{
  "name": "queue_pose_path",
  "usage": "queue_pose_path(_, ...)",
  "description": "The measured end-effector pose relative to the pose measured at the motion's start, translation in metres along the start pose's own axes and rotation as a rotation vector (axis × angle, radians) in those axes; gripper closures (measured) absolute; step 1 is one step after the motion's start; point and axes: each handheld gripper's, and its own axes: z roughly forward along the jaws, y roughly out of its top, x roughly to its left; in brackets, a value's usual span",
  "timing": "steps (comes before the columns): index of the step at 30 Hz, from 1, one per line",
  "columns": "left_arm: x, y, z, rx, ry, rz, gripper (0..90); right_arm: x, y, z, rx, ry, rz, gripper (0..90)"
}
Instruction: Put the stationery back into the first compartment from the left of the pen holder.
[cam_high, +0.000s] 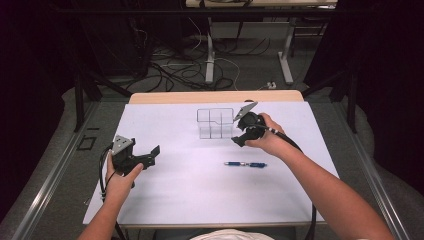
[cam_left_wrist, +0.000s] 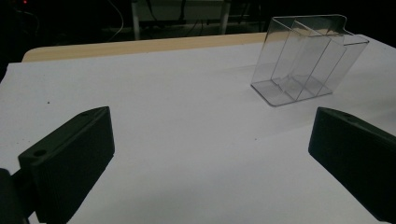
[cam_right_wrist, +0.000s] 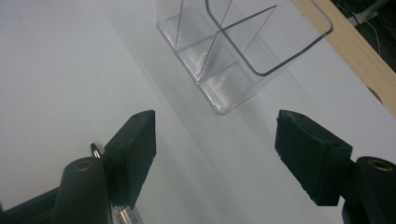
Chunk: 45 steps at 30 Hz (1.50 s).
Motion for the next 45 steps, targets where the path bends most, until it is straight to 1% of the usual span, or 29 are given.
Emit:
queue_pose_path(1,0.000,0.000,0.000,-0.001,0.001,-0.001,0.2,0.002,0.000,0.001,0.000,0.009,-0.007,28.6)
queue_pose_path(4,0.000,0.000,-0.001,-0.009,0.002,-0.004,0.2,0.008,0.002,0.003,0.025,0.028,-0.057,26.4)
queue_pose_path(5,0.000,0.000,-0.001,-0.010,0.003,-0.003,0.2,0.008,0.002,0.003,0.025,0.028,-0.057,26.4)
queue_pose_path(6,0.001,0.000,-0.001,-0.008,0.004,-0.005,0.2,0.011,0.002,0.004,0.031,0.050,-0.086,24.3)
queue_pose_path(7,0.001,0.000,-0.001,-0.008,0.004,-0.005,0.2,0.011,0.002,0.004,0.031,0.050,-0.086,24.3)
queue_pose_path(8,0.001,0.000,-0.001,-0.006,0.004,-0.003,0.2,0.015,0.002,0.005,0.045,0.070,-0.111,23.8)
queue_pose_path(9,0.001,-0.001,-0.001,-0.004,0.004,-0.003,0.2,0.015,0.002,0.005,0.045,0.070,-0.111,23.8)
queue_pose_path(12,0.001,-0.001,-0.002,0.001,0.009,-0.003,0.2,0.022,0.002,0.008,0.071,0.094,-0.160,23.4)
queue_pose_path(17,0.001,-0.001,-0.002,0.006,0.009,0.006,0.2,0.027,0.002,0.011,0.094,0.107,-0.185,23.6)
queue_pose_path(18,0.001,-0.001,-0.002,0.008,0.008,0.006,0.2,0.028,0.003,0.011,0.102,0.109,-0.198,24.5)
queue_pose_path(19,0.001,-0.001,-0.002,0.008,0.006,0.006,0.2,0.030,0.003,0.012,0.115,0.125,-0.202,25.3)
queue_pose_path(20,0.001,-0.001,-0.002,0.011,0.006,0.007,0.2,0.030,0.003,0.012,0.115,0.125,-0.202,25.3)
queue_pose_path(21,0.001,-0.001,-0.002,0.011,0.005,0.007,0.2,0.032,0.005,0.011,0.149,0.129,-0.227,26.5)
queue_pose_path(22,0.001,-0.001,-0.002,0.011,0.004,0.006,0.2,0.032,0.005,0.011,0.149,0.129,-0.227,26.5)
queue_pose_path(23,0.001,-0.001,-0.002,0.009,0.003,0.004,0.2,0.032,0.005,0.012,0.151,0.128,-0.238,26.9)
queue_pose_path(24,0.001,-0.001,-0.002,0.010,0.002,0.004,0.2,0.032,0.005,0.012,0.161,0.128,-0.239,27.5)
queue_pose_path(25,0.001,-0.002,-0.002,0.010,0.001,0.003,0.2,0.033,0.005,0.012,0.166,0.125,-0.230,28.8)
queue_pose_path(27,0.001,-0.002,-0.001,0.011,-0.002,0.002,0.2,0.034,0.005,0.012,0.173,0.129,-0.230,31.4)
queue_pose_path(28,0.001,-0.002,-0.001,0.011,-0.003,0.002,0.2,0.034,0.004,0.012,0.177,0.132,-0.232,32.1)
queue_pose_path(30,0.001,-0.002,-0.002,0.009,-0.006,0.001,0.2,0.035,0.004,0.013,0.195,0.142,-0.246,36.5)
queue_pose_path(31,0.001,-0.002,-0.002,0.009,-0.006,0.001,0.2,0.035,0.004,0.013,0.195,0.142,-0.246,36.5)
queue_pose_path(32,0.001,-0.002,-0.001,0.009,-0.006,0.000,0.2,0.035,0.003,0.013,0.200,0.150,-0.253,38.4)
queue_pose_path(33,0.001,-0.002,-0.001,0.009,-0.007,0.000,0.2,0.035,0.003,0.013,0.206,0.143,-0.271,39.3)
queue_pose_path(34,0.001,-0.002,-0.001,0.009,-0.007,0.000,0.2,0.037,0.001,0.014,0.216,0.152,-0.275,41.6)
queue_pose_path(35,0.001,-0.002,-0.001,0.009,-0.008,-0.001,0.2,0.037,0.001,0.014,0.221,0.156,-0.292,42.7)
queue_pose_path(38,0.000,-0.002,-0.001,0.010,-0.009,-0.001,0.2,0.040,-0.001,0.016,0.244,0.171,-0.307,45.9)
queue_pose_path(40,0.000,-0.002,-0.001,0.012,-0.010,-0.001,0.2,0.041,-0.002,0.016,0.256,0.170,-0.306,46.5)
queue_pose_path(42,0.000,-0.002,-0.001,0.013,-0.011,0.000,0.2,0.043,-0.005,0.018,0.281,0.180,-0.325,50.2)
queue_pose_path(45,0.000,-0.002,-0.001,0.014,-0.013,0.000,0.2,0.044,-0.006,0.020,0.290,0.190,-0.337,51.4)
